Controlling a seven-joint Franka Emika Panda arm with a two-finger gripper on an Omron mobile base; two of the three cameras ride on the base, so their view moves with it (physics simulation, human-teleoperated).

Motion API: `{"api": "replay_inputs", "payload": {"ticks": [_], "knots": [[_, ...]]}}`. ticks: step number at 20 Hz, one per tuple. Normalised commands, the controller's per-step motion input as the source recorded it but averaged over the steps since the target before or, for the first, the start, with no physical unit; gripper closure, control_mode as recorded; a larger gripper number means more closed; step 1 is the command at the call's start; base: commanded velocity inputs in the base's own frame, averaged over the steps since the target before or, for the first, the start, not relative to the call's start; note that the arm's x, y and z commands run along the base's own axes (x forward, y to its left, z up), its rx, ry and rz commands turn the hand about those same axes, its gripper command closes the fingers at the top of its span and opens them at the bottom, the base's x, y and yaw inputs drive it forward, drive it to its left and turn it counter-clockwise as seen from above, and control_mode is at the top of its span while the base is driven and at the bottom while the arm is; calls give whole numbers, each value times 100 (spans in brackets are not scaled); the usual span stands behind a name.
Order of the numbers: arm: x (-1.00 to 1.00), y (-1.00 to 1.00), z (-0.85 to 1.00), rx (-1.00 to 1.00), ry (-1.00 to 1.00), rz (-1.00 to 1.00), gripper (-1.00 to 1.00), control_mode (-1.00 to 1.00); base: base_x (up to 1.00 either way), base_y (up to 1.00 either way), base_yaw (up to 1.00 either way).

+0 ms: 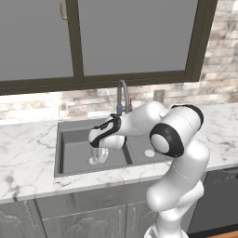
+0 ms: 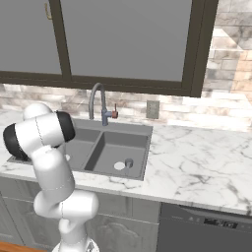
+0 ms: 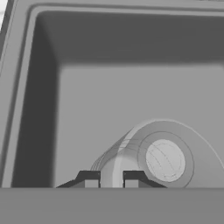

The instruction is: Move any existing items from the left basin to the right basin for drying. Then move the glass cup from the counter to the left basin of the sink for washing.

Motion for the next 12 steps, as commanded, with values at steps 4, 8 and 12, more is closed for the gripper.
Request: {"api": "replay_inputs", "payload": {"ticks": [4,8,12], "knots": [[10,18,-12,-2,0,0,100,-100,0,0,0],[19,8,-9,-1,0,0,100,-100,0,0,0],[27,1,-7,0,0,0,100,-100,0,0,0]]}}
